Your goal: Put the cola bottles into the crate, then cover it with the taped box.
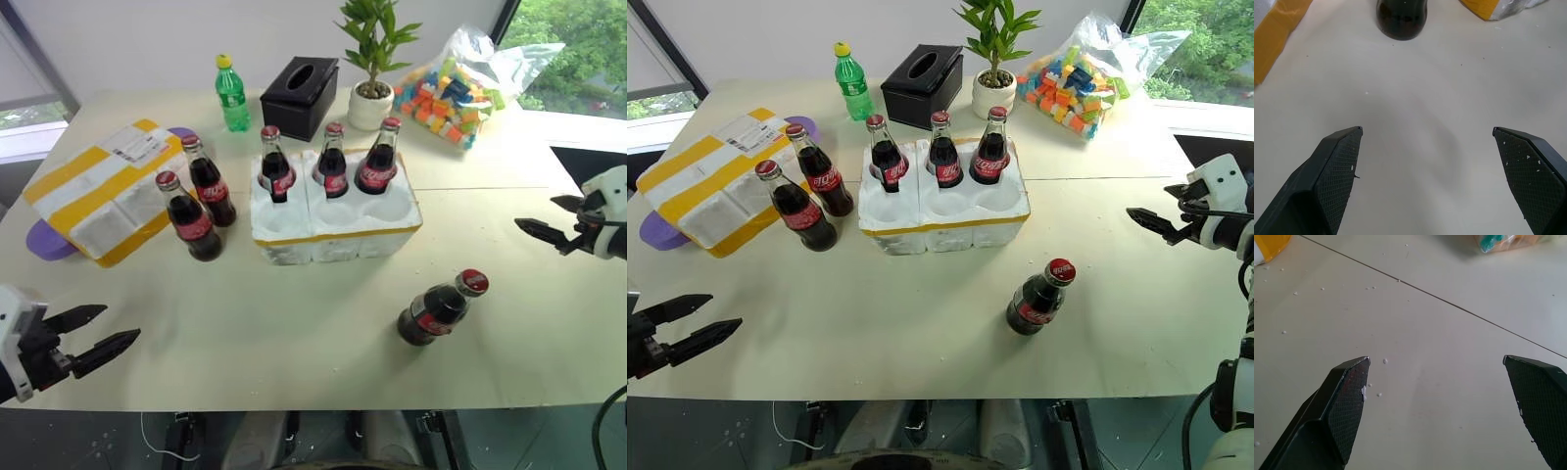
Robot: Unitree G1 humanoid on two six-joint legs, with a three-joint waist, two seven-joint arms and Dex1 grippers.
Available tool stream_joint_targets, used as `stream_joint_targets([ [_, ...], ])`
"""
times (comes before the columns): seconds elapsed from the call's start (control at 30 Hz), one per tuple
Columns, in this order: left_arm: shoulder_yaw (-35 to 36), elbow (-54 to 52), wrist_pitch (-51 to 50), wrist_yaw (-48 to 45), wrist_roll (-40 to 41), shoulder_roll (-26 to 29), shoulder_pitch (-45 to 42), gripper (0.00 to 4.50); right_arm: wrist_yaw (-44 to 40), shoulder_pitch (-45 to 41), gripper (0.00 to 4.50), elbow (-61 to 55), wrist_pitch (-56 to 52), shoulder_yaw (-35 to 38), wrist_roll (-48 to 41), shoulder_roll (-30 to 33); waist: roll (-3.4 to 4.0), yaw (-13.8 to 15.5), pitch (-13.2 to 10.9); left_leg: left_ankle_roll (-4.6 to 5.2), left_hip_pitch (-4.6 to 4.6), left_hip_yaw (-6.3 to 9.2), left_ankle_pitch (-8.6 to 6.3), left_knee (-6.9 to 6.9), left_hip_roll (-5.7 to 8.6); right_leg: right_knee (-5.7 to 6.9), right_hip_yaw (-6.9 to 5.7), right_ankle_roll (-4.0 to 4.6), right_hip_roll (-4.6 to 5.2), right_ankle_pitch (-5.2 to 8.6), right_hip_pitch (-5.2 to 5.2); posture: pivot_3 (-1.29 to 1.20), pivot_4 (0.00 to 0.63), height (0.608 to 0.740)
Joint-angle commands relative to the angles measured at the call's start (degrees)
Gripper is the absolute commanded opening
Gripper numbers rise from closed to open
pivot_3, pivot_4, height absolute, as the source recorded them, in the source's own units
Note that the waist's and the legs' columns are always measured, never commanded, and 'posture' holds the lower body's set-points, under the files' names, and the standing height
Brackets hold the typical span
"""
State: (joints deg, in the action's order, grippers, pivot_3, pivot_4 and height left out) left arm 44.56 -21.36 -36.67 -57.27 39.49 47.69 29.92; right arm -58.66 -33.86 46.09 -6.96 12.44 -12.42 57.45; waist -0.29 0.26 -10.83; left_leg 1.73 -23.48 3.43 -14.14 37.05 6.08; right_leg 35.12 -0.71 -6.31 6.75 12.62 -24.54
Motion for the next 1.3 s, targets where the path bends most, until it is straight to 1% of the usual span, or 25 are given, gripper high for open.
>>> stream_joint_targets([
  [0.03,-0.2,-0.3,2.2,0.1,-2.1,0.1,0.1,4.47,0.3,-1.7,4.50,0.1,1.2,2.2,-0.9,0.9,0.00,0.0,0.0,0.00,0.00,0.00,0.00,0.00,0.00,0.00,0.00,0.00,0.00,0.00,0.00,0.00,0.150,0.732],
  [0.17,0.2,0.9,2.0,2.2,-2.1,-0.5,-2.7,4.47,0.5,-2.1,4.50,0.4,1.0,2.3,-1.0,0.9,0.01,0.0,0.0,0.00,0.00,0.00,0.00,0.00,0.00,0.00,0.00,0.00,0.00,0.00,0.00,0.00,0.150,0.732],
  [0.33,0.3,1.4,1.7,2.6,-2.0,-0.6,-4.1,4.47,0.3,-1.7,4.50,0.2,0.4,2.6,-1.4,1.1,0.01,0.0,0.0,0.01,0.00,0.00,0.00,0.00,0.02,0.00,0.01,-0.01,0.00,-0.01,0.00,0.00,0.150,0.732],
  [0.43,0.2,2.4,1.1,2.1,-0.9,0.0,-5.8,4.47,-1.5,-1.4,4.50,-0.1,-2.1,3.0,-2.5,1.3,0.02,0.0,0.0,0.01,0.00,-0.01,0.00,0.00,0.01,0.01,0.01,-0.01,-0.01,-0.01,-0.01,0.00,0.150,0.732],
  [0.57,-0.2,0.4,-2.3,3.5,3.5,0.7,-11.0,4.47,-5.4,-3.6,4.50,-4.8,-8.4,4.1,-5.5,3.0,0.03,0.2,0.0,0.01,0.00,-0.01,0.00,0.04,0.01,0.03,0.01,-0.01,-0.01,-0.01,0.01,0.00,0.150,0.732],
  [0.67,-1.3,-0.6,-4.2,3.2,5.5,1.6,-13.8,4.47,-10.6,-4.7,4.50,-9.6,-14.6,4.3,-8.6,4.9,0.12,0.0,-0.1,0.01,0.00,-0.02,-0.01,0.04,0.02,0.03,0.02,-0.03,-0.01,-0.02,-0.01,0.00,0.150,0.732],
  [0.8,-6.2,0.5,-4.2,4.6,4.9,2.6,-19.4,4.47,-18.1,-4.2,4.50,-18.0,-20.4,3.6,-12.8,7.3,0.19,0.1,-0.1,0.01,-0.01,-0.01,-0.01,-0.02,-0.01,0.06,0.01,-0.05,-0.04,-0.03,-0.06,0.00,0.150,0.732],
  [0.93,-12.2,3.6,-2.6,4.9,2.7,2.5,-24.8,4.47,-21.7,-5.7,4.50,-25.3,-25.4,2.5,-15.7,8.7,0.18,0.1,-0.1,0.01,-0.01,-0.01,-0.01,0.03,0.00,0.06,0.02,-0.07,-0.03,-0.04,-0.03,0.00,0.150,0.732],
  [1.03,-16.0,7.2,-0.7,5.9,0.3,1.6,-29.3,4.47,-23.0,-7.0,4.50,-30.8,-29.9,2.3,-18.7,8.8,0.19,0.2,-0.1,0.00,-0.01,-0.02,-0.01,0.02,0.00,0.07,0.02,-0.20,-0.04,-0.12,-0.06,0.00,0.150,0.732],
  [1.1,-18.7,9.8,2.1,8.2,-2.5,-0.3,-32.9,4.47,-23.1,-7.8,4.50,-35.4,-33.8,2.6,-21.7,8.5,0.21,0.3,-0.1,0.00,-0.02,-0.02,-0.01,0.00,0.00,0.08,0.02,-0.22,-0.03,-0.13,-0.10,0.00,0.150,0.732],
  [1.17,-20.4,10.9,2.2,11.0,-3.4,-2.5,-35.9,4.47,-23.2,-7.6,4.50,-39.8,-37.0,3.2,-24.7,8.3,0.19,0.4,-0.1,0.00,-0.02,-0.02,-0.01,-0.01,0.01,0.08,0.02,-0.24,-0.02,-0.14,-0.09,0.00,0.150,0.732],
  [1.3,-22.5,9.9,2.0,12.3,-3.6,-4.9,-36.8,4.47,-22.5,-5.3,4.50,-47.1,-40.0,4.1,-28.3,8.2,0.15,0.5,-0.1,0.04,-0.07,-0.02,-0.04,0.02,0.04,0.06,0.03,-0.26,0.01,-0.16,-0.10,0.00,0.150,0.732],
])
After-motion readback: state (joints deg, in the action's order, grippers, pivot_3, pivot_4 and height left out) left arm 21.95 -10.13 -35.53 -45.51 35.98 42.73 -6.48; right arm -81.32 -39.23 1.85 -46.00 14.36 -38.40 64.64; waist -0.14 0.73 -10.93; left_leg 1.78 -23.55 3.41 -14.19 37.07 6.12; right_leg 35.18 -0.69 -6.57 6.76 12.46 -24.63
